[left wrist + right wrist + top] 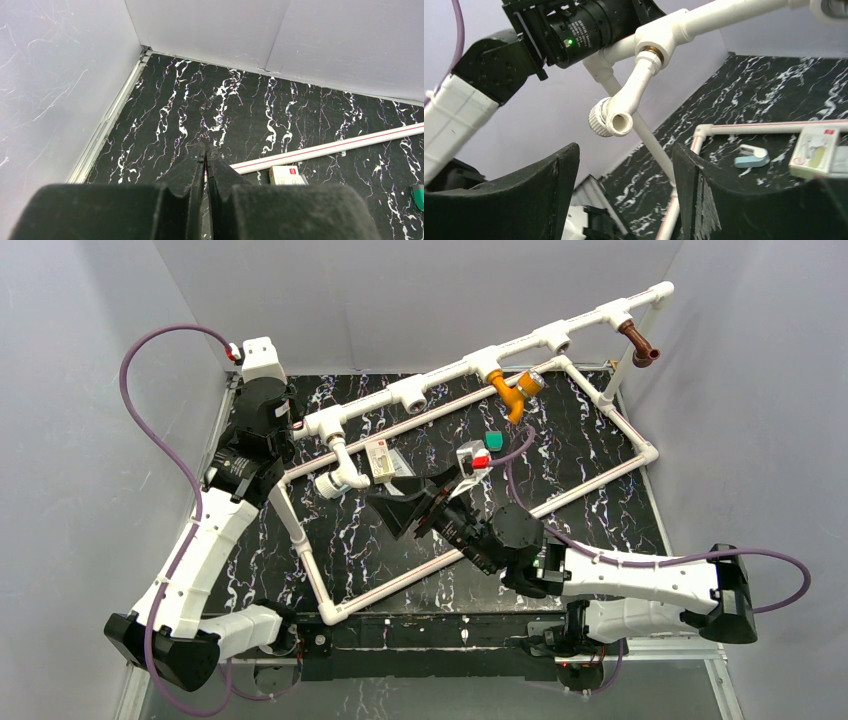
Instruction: Install the water faucets
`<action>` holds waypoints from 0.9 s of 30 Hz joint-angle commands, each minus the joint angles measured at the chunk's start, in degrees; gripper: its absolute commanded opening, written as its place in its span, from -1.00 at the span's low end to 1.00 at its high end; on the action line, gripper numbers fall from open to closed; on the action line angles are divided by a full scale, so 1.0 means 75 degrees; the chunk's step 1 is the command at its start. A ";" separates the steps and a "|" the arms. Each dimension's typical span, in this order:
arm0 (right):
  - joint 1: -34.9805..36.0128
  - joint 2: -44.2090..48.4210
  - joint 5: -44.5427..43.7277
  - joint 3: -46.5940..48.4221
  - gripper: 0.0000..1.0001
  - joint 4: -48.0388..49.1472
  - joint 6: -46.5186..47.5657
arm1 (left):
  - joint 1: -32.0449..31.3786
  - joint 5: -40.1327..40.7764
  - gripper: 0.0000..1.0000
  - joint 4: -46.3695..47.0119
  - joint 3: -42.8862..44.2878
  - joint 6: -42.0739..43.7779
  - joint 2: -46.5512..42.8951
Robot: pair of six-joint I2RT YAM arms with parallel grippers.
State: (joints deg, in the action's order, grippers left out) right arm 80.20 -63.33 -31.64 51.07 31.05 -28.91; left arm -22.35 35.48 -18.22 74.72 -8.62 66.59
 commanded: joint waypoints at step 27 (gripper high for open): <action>0.0016 -0.0645 0.1805 0.1259 0.68 -0.1309 1.6316 | -0.0337 -0.0689 -0.95 -0.2630 -0.0990 -0.0097 0.0901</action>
State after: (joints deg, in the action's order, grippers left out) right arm 80.05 -66.52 -17.45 59.20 13.39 77.89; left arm -22.37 35.46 -18.17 74.72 -8.58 66.65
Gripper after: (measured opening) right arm 0.839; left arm 0.029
